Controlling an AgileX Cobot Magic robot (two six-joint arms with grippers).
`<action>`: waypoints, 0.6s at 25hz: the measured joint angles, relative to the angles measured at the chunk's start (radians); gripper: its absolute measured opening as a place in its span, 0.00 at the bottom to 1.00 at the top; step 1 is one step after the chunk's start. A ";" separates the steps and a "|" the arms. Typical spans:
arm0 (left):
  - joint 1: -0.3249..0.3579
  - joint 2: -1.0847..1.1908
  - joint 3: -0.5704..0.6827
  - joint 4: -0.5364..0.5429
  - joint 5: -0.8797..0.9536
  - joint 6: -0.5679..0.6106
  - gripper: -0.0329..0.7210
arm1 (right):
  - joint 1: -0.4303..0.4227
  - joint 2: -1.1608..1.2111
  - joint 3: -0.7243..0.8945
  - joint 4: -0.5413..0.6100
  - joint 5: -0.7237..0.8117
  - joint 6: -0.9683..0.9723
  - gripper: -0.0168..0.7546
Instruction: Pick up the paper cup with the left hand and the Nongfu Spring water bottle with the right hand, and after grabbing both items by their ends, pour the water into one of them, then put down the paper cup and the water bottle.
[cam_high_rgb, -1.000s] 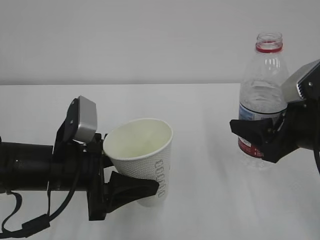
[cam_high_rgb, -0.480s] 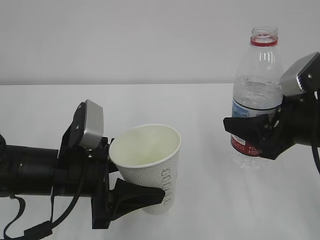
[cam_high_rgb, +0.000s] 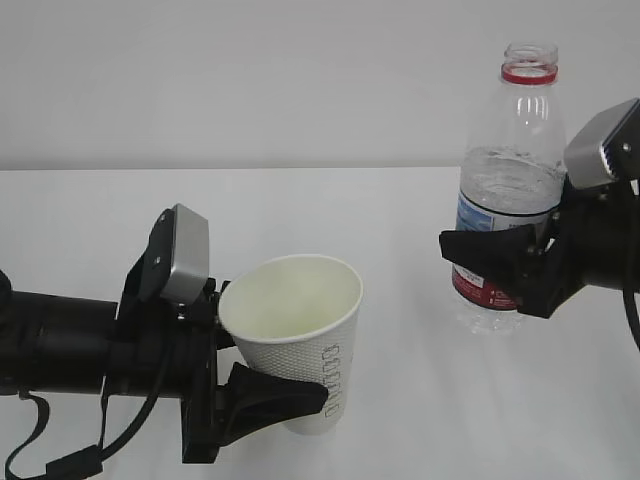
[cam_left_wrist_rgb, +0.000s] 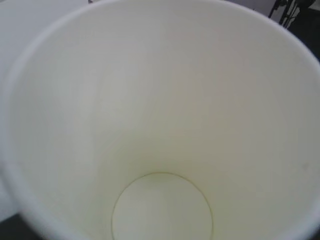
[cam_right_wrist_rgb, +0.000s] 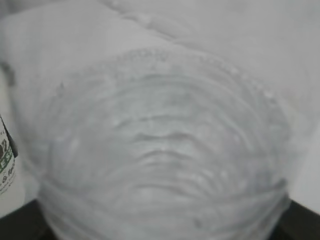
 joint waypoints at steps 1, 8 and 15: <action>0.000 0.000 0.000 0.000 -0.005 0.000 0.75 | 0.000 0.000 -0.001 -0.003 -0.002 0.002 0.70; -0.003 0.000 0.000 -0.005 -0.073 0.000 0.75 | 0.000 -0.010 -0.002 -0.104 -0.029 0.002 0.70; -0.003 0.000 0.000 0.018 -0.103 0.000 0.75 | 0.000 -0.010 -0.002 -0.119 -0.039 0.002 0.70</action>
